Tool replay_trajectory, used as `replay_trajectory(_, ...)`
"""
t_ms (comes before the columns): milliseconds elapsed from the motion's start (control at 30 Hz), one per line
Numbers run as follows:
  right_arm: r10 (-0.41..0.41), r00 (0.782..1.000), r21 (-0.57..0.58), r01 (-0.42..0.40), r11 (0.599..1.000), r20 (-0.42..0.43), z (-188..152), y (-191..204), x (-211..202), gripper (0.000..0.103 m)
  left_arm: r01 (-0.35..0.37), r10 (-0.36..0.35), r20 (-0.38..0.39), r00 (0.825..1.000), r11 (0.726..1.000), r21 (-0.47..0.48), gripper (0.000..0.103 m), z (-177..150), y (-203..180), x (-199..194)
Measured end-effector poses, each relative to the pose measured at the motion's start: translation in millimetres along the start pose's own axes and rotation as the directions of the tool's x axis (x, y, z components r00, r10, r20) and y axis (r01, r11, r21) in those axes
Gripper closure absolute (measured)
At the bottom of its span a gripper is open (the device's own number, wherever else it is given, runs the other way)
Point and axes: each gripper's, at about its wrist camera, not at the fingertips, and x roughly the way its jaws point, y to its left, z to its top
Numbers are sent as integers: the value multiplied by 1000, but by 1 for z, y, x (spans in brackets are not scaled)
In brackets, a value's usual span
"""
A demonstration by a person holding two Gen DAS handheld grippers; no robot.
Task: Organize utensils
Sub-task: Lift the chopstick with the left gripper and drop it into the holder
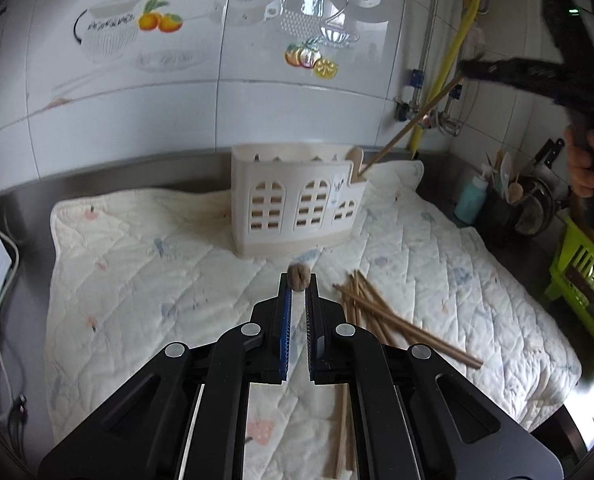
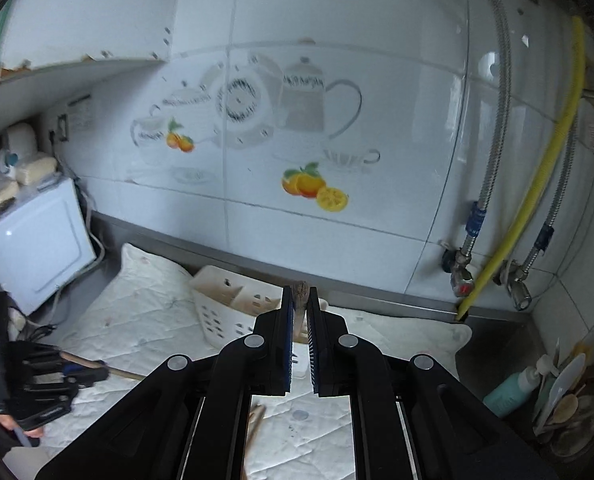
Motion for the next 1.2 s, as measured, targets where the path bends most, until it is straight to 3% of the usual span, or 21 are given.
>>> replay_trajectory(367, 1, 992, 30, 3, 1000, -124, -6, -8, 75, 96, -15, 8, 120, 993, 998, 56, 98, 69, -11, -19)
replay_trajectory(500, 5, 993, 40, 0, 999, -120, -9, -12, 80, 95, -36, 23, 178, 984, 997, 73, 98, 99, -16, -23)
replay_trajectory(633, 8, 996, 37, -4, 999, -89, -7, -14, 71, 78, -48, 30, 231, 972, 996, 72, 98, 130, -16, -28)
replay_trajectory(767, 4, 999, 32, -3, 999, -48, -9, -17, 55, 71, -83, 61, 271, 961, 994, 72, 98, 151, -15, -26)
replay_trajectory(1000, -1, 1000, 10, 1, 1000, 1, -36, -12, 23, 66, -113, 103, 221, 970, 993, 33, 98, 156, 1, 13)
replay_trajectory(1200, 28, 999, 39, -29, 999, 17, -80, -5, -1, 65, -121, 118, 161, 980, 993, 5, 98, 148, 14, 44)
